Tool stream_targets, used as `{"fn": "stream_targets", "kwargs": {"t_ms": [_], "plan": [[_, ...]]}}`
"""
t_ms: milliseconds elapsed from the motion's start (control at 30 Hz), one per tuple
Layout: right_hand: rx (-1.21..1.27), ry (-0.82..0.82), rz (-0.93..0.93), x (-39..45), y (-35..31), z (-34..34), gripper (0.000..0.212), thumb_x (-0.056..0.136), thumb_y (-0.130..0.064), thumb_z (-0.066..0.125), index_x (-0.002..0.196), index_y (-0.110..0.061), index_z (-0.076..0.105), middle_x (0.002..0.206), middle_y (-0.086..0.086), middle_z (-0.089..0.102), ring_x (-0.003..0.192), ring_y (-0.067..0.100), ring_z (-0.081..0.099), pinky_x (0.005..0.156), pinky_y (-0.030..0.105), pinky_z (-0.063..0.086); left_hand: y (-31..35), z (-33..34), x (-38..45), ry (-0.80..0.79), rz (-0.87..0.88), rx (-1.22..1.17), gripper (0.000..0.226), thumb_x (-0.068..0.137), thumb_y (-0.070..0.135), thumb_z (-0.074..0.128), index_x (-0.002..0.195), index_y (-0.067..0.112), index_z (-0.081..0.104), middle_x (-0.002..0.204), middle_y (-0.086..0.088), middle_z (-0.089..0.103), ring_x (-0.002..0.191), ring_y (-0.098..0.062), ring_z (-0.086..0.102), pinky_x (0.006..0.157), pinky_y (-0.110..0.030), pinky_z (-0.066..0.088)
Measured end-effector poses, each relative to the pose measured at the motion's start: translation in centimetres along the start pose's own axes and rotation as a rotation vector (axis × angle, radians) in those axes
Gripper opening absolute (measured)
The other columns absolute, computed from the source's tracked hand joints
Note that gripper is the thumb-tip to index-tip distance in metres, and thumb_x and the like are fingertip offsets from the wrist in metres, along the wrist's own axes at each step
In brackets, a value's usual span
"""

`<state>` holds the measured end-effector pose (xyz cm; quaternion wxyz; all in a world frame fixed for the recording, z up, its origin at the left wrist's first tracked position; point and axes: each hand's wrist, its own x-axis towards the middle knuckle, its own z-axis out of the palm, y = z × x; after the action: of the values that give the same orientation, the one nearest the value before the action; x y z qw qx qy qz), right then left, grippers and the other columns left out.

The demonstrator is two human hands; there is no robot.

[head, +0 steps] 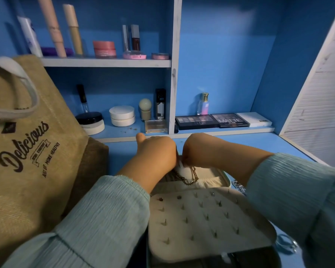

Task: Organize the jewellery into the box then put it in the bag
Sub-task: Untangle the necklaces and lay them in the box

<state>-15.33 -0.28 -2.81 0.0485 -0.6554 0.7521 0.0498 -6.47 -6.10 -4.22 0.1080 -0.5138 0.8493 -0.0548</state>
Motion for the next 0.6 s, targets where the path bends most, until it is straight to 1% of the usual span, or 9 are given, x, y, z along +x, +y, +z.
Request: {"fn": "stream_targets", "kwargs": {"t_ms": [67,167,267,333,400,433,500,567,600], "plan": [[0.016,0.012,0.027,0.12,0.02,0.11,0.023,0.09,-0.024,0.056,0.097,-0.009,0.07,0.079,0.003,0.056,0.07,0.016,0.051,0.053,0.02,0.037,-0.02,-0.02,-0.11,-0.007,0.001,-0.011,0.029,0.094,0.044,0.039,0.118,0.037,0.054,0.082,0.008,0.046,0.079,-0.017,0.038,0.088,-0.042,0.018],[0.102,0.039,0.055,0.3,0.13,0.29,0.019,0.089,-0.02,0.056,0.099,-0.011,0.071,0.095,0.003,0.065,0.084,0.019,0.06,0.064,0.024,0.045,-0.1,0.13,-0.26,-0.011,-0.011,-0.094,0.029,0.093,0.046,0.041,0.117,0.038,0.054,0.099,0.009,0.056,0.087,-0.018,0.041,0.08,-0.04,0.017],[0.236,0.057,0.049,-0.19,0.09,0.3,0.019,0.088,-0.016,0.058,0.103,-0.015,0.069,0.104,0.003,0.065,0.095,0.02,0.061,0.074,0.025,0.048,-0.25,0.35,-0.61,0.046,0.015,-0.129,0.026,0.093,0.041,0.041,0.114,0.039,0.056,0.099,0.009,0.057,0.087,-0.017,0.043,0.082,-0.038,0.019],[0.24,0.07,0.04,-0.36,0.0,0.36,0.02,0.088,-0.016,0.056,0.103,-0.015,0.07,0.105,0.004,0.065,0.096,0.02,0.061,0.08,0.028,0.051,-0.29,0.47,-0.81,0.055,0.027,-0.128,0.024,0.093,0.039,0.043,0.114,0.04,0.056,0.1,0.009,0.059,0.087,-0.017,0.045,0.087,-0.038,0.021],[0.214,0.064,0.051,-0.19,-0.09,0.43,0.022,0.089,-0.016,0.054,0.102,-0.016,0.071,0.106,0.004,0.066,0.096,0.02,0.06,0.085,0.031,0.052,-0.24,0.59,-0.77,0.064,0.035,-0.134,0.024,0.093,0.038,0.045,0.113,0.04,0.058,0.095,0.009,0.059,0.087,-0.017,0.046,0.086,-0.037,0.02],[0.196,0.054,0.054,-0.05,-0.08,0.46,0.022,0.089,-0.015,0.053,0.102,-0.016,0.071,0.105,0.004,0.066,0.095,0.02,0.06,0.083,0.03,0.052,-0.22,0.6,-0.72,0.064,0.032,-0.131,0.024,0.093,0.039,0.045,0.113,0.041,0.058,0.088,0.01,0.056,0.084,-0.017,0.045,0.083,-0.037,0.018],[0.148,0.03,0.05,0.16,-0.09,0.54,0.022,0.089,-0.015,0.053,0.102,-0.015,0.071,0.1,0.004,0.066,0.084,0.018,0.057,0.07,0.025,0.049,-0.16,0.47,-0.58,0.044,0.012,-0.087,0.026,0.093,0.04,0.043,0.114,0.041,0.057,0.076,0.01,0.045,0.076,-0.016,0.038,0.084,-0.039,0.017],[0.096,0.015,0.038,0.17,-0.11,0.52,0.021,0.09,-0.017,0.052,0.099,-0.011,0.07,0.087,0.005,0.062,0.071,0.017,0.05,0.056,0.021,0.039,-0.06,0.37,-0.44,0.02,-0.003,-0.026,0.026,0.094,0.04,0.041,0.115,0.04,0.056,0.072,0.009,0.039,0.072,-0.016,0.033,0.091,-0.041,0.018],[0.073,0.007,0.033,0.08,-0.15,0.47,0.022,0.091,-0.019,0.052,0.098,-0.008,0.07,0.079,0.004,0.056,0.064,0.016,0.047,0.051,0.02,0.035,-0.01,0.33,-0.43,0.021,-0.005,-0.009,0.025,0.094,0.04,0.041,0.113,0.039,0.057,0.072,0.009,0.038,0.068,-0.015,0.032,0.09,-0.041,0.018]]}}
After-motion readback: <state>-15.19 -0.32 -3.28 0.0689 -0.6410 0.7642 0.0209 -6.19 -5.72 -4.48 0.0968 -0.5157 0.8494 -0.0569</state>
